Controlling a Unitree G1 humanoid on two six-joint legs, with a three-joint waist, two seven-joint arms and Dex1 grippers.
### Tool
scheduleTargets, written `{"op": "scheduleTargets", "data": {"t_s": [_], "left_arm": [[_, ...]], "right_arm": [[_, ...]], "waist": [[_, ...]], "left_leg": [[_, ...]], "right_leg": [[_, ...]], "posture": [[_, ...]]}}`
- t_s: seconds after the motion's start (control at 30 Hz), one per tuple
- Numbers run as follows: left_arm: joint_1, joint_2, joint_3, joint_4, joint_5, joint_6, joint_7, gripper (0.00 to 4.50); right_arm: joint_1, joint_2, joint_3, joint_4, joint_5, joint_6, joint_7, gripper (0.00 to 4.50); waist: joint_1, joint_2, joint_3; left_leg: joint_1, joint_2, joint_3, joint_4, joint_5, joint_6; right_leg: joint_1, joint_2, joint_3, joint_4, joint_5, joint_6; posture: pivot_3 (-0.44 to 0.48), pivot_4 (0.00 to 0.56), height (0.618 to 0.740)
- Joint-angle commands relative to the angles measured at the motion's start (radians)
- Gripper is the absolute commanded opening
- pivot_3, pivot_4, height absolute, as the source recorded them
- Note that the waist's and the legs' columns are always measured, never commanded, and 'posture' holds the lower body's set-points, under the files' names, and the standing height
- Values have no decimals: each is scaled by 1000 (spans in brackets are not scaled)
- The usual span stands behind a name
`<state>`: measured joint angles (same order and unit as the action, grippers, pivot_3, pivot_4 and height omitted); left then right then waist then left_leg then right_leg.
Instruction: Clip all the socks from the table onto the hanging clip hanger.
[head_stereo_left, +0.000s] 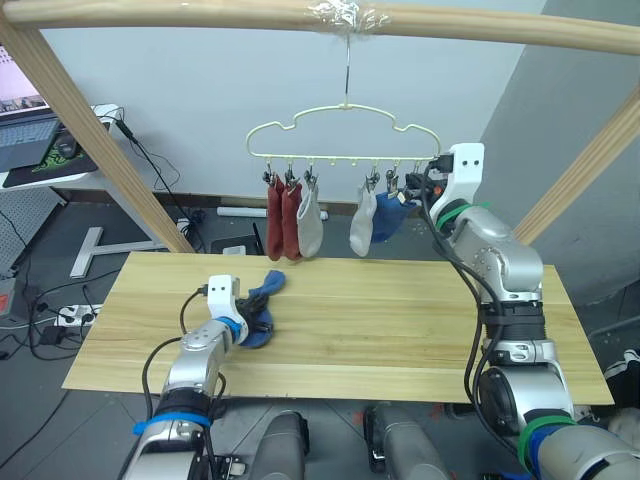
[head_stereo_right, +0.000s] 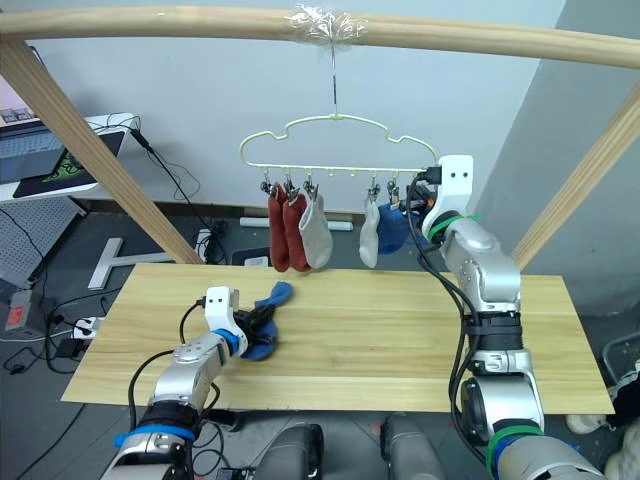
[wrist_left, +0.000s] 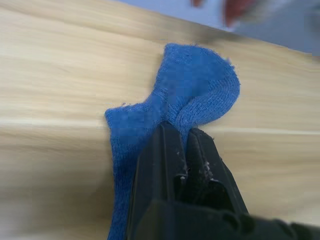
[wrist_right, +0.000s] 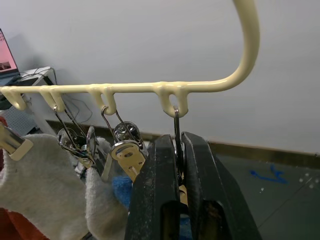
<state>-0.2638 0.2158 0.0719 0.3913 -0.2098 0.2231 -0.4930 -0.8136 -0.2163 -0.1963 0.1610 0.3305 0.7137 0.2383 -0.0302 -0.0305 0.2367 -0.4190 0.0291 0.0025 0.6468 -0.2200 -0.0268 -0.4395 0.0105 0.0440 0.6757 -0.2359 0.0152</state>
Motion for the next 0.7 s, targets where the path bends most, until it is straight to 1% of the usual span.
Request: {"op": "scheduleTargets", "data": {"t_s": [0.03, 0.17, 0.3, 0.43, 0.53, 0.7], "left_arm": [[13, -67, -90, -247, -47, 69, -19, 20], [16, -129, -168, -405, -49, 138, 8, 20], [-12, -166, -203, -470, -45, 169, 41, 20], [-50, -188, -223, -489, -42, 191, 61, 20], [-100, -202, -243, -462, -23, 179, 74, 20], [-149, -222, -232, -406, -19, 151, 86, 20]], "right_arm": [[-54, -29, -77, -26, 92, 150, -6, 0], [-98, -45, -124, -29, 161, 298, -19, 0], [-118, -56, -136, -46, 210, 410, -25, 0], [-133, -48, -155, -63, 241, 465, -48, 0], [-153, -32, -184, -72, 269, 508, -70, 0], [-163, -14, -212, -83, 289, 545, -104, 0]], "waist": [[0, 0, 0], [-3, 0, 0], [-9, 0, 0], [-16, 0, 0], [-17, 0, 0], [-23, 0, 0]], "left_leg": [[-1, 0, 0, 0, 0, 0], [-1, 0, 0, -1, 0, 0], [0, 1, -1, -2, 0, 0], [0, 1, -1, -1, 0, 0], [-1, 0, 0, -1, 0, 0], [-2, 0, 0, -1, 0, 0]], "right_leg": [[0, 0, 0, -1, 0, 0], [0, 1, 1, -2, 0, 0], [0, 3, 1, -2, 0, 0], [0, 5, 1, -2, 0, 0], [0, 4, 0, -2, 0, 0], [0, 4, 1, -6, 0, 0]], "posture": [[-24, 235, 740], [-35, 237, 740], [-43, 238, 740], [-51, 240, 740], [-56, 241, 740], [-60, 244, 740]]}}
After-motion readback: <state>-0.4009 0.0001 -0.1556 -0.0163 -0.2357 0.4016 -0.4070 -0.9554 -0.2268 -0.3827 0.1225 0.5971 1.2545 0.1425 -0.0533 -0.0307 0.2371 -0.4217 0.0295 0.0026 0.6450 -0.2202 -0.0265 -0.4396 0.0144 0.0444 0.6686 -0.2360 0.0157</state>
